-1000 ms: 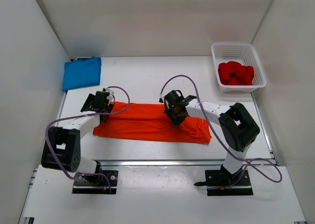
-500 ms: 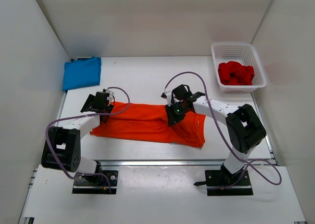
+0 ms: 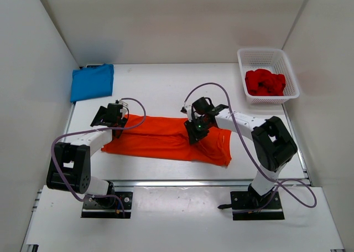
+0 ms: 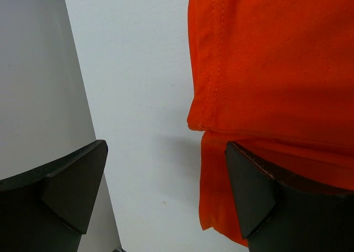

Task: Fold and stack the t-shirts
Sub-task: Fold the other side of the tshirt into a rectangle

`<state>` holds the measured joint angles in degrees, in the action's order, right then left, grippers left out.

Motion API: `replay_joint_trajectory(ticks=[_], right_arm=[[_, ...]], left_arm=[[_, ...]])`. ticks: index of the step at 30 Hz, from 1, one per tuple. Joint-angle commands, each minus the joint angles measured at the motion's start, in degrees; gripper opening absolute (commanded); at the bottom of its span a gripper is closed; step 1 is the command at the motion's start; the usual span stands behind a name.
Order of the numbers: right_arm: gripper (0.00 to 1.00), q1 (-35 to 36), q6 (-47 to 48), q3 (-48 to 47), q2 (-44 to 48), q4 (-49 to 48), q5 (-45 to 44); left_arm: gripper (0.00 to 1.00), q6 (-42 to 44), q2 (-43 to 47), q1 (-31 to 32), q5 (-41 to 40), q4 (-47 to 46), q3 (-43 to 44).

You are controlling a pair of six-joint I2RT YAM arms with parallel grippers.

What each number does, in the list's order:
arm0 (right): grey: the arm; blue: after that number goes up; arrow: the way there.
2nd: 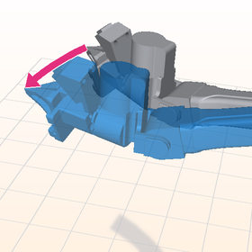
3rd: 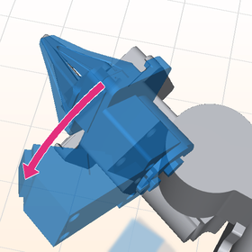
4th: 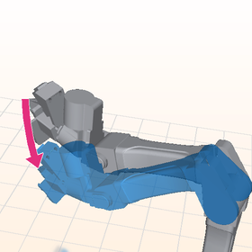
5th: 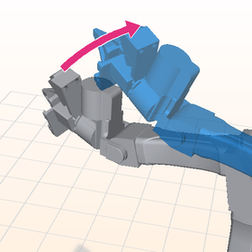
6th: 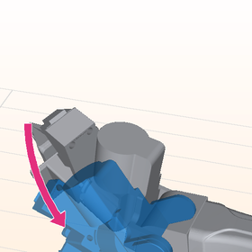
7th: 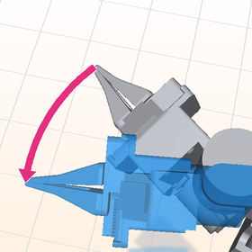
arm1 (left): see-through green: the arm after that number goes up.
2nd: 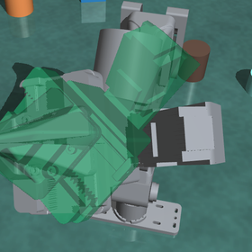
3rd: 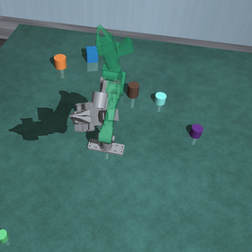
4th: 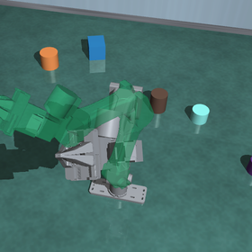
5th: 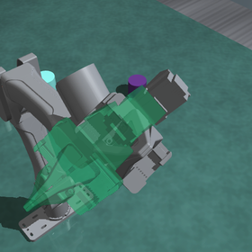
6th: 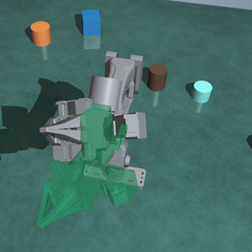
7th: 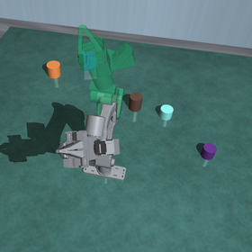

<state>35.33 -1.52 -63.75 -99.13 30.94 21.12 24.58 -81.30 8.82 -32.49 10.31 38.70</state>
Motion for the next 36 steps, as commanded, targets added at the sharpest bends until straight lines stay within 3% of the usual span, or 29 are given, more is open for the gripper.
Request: replay_joint_trajectory(ticks=[1,7,11,14,18,20,22,25,27,36], right_arm=[[0.23,1.8,0.3,-3.6,-1.6,0.3,-2.7],[0.23,2.9,1.0,-4.8,0.4,0.4,-3.6],[0.25,0.6,-1.3,-4.7,3.1,-0.1,0.4],[0.3,-3.0,-5.0,-0.7,10.9,-3.8,2.0],[0.3,-9.7,-12.5,8.4,19.1,-7.6,0.8],[0.29,-14.1,-17.0,15.5,26.3,-9.1,0.8],[0.28,-16.4,-20.0,20.5,30.7,-9.8,-0.2],[0.28,-17.1,-21.6,25.9,35.1,-10.4,0.1],[0.27,-16.4,-23.9,28.7,35.7,-10.0,0.3],[0.28,-18.0,-25.9,34.0,33.8,-15.9,0.2]], left_arm=[[0.98,0.4,0.9,0.1,-0.6,-0.7,-0.5],[0.98,-0.8,1.1,0.0,-0.6,0.1,0.1],[0.97,-3.8,1.4,0.2,2.7,7.5,7.2],[0.97,-6.9,1.6,0.7,9.0,14.3,16.5],[0.86,-9.6,1.3,2.2,29.5,25.3,29.7],[0.82,-10.5,0.4,4.4,45.2,28.8,33.6],[0.79,-11.8,-2.0,11.8,51.4,31.0,34.9],[0.61,-13.1,-6.3,24.4,54.0,29.7,32.1],[0.6,-15.1,-9.4,31.1,55.3,27.8,31.4],[0.68,-28.9,-23.5,33.2,62.5,20.5,38.8]])
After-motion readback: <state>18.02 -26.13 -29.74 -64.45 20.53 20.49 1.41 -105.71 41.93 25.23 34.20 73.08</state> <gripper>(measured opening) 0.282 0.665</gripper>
